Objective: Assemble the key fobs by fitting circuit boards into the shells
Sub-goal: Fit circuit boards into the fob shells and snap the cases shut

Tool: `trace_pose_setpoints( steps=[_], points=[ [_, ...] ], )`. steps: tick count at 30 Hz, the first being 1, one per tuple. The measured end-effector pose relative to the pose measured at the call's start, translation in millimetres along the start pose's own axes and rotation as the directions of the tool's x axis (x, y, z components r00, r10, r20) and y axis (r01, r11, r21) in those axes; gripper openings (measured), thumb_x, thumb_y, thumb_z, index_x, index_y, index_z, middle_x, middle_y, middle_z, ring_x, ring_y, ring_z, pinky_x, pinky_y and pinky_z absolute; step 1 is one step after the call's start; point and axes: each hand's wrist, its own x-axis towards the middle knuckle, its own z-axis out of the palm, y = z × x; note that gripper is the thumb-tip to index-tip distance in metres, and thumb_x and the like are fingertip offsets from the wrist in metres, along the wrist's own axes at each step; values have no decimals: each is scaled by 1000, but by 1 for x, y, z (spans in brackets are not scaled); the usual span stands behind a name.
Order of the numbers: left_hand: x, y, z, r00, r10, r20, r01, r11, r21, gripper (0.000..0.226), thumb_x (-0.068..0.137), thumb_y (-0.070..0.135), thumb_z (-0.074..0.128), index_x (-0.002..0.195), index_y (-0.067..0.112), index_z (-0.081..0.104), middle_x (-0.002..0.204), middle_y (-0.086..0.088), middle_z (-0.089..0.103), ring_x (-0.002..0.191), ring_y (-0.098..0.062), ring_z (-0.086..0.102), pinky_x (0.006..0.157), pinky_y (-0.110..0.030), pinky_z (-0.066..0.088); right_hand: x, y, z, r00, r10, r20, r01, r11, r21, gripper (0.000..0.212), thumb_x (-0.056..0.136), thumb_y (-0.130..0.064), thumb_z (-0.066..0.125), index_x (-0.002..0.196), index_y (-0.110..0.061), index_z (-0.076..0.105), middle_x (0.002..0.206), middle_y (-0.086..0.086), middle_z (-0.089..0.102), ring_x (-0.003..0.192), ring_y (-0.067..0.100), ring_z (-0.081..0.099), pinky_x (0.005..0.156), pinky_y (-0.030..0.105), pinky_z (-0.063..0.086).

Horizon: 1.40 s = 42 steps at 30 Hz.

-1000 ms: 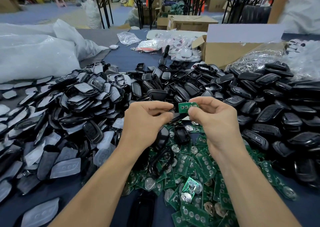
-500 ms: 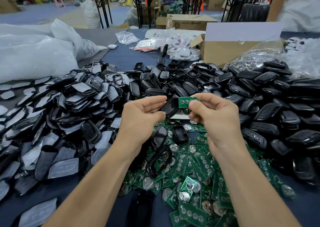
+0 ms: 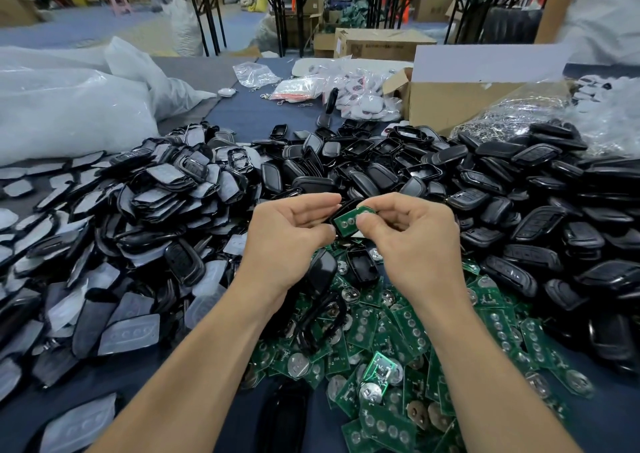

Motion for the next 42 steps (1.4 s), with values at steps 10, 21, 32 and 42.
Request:
trace_pose_setpoints(
  steps=[10,21,32,42],
  points=[
    [-3,3,-1,999,-19,46,19,1000,-9,53,77,-21,72,96,27,80,95,11,81,96,-3,76,74,-14,57,-2,6,5,998,7,-55,-10,998,-57,14,85,-19,84,84,-32,78,73,-22,72,66,3,69,63,18,55],
    [-3,4,-2,998,-47,-36,45,998,-33,45,73,-12,85,77,33,84,86,2,81,80,-10,78,64,-19,59,-12,5,16,979,-63,-192,32,987,-160,18,76,-26,91,92,-31,83,62,-20,67,64,-2,68,63,21,59],
    [-6,10,-3,998,-63,-27,60,994,-95,46,75,-16,79,81,30,84,88,0,82,78,-10,78,65,-19,58,-2,12,13,988,150,42,-155,965,210,10,88,-16,79,97,-17,77,61,7,72,47,14,60,49,30,50],
    [-10,15,4,991,94,-91,-63,953,297,53,80,4,83,73,56,75,74,28,75,72,6,73,68,-12,57,-7,11,11,989,137,50,-144,974,175,11,85,-16,79,91,-26,80,64,1,75,46,15,65,47,25,50]
  ],
)
